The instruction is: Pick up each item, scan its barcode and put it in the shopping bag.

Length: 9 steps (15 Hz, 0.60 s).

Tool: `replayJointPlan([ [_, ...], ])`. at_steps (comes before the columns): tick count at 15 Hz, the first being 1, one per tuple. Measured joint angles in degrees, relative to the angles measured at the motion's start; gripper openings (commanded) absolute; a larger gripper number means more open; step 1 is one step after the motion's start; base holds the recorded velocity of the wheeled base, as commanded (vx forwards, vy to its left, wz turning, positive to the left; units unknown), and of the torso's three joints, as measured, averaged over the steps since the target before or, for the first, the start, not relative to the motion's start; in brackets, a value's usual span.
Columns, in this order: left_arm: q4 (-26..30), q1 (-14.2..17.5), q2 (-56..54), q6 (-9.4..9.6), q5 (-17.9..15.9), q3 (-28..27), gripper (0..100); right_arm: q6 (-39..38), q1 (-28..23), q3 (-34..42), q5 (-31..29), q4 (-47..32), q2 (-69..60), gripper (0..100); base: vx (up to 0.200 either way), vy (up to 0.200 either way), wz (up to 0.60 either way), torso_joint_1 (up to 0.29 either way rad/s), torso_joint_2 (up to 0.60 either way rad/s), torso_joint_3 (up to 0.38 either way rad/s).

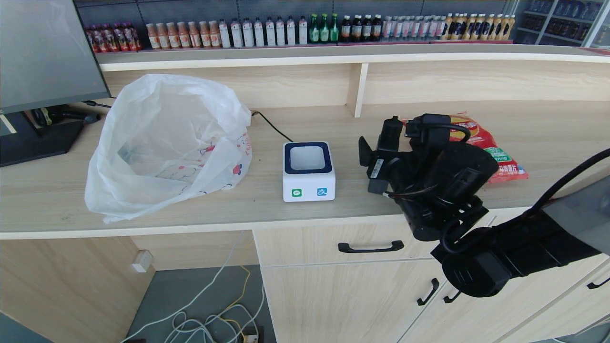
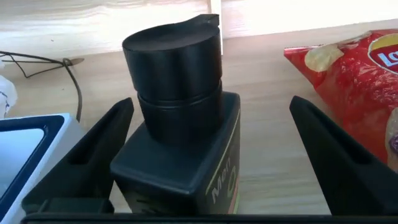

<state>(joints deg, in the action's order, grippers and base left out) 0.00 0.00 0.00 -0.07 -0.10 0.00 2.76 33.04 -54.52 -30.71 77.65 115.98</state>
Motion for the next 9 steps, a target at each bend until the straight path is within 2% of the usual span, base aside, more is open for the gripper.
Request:
replayJointPlan([
  [8,0.0,0.0,0.0,0.0,0.0,0.0,100,-0.05,-1.79,-1.55,0.11,0.02,2.73,100,0.0,0.0,0.0,0.0,0.0,0.0],
  [9,0.0,0.0,0.0,0.0,0.0,0.0,100,-0.05,-1.82,-1.63,0.2,0.0,2.84,0,0.0,0.0,0.0,0.0,0.0,0.0],
])
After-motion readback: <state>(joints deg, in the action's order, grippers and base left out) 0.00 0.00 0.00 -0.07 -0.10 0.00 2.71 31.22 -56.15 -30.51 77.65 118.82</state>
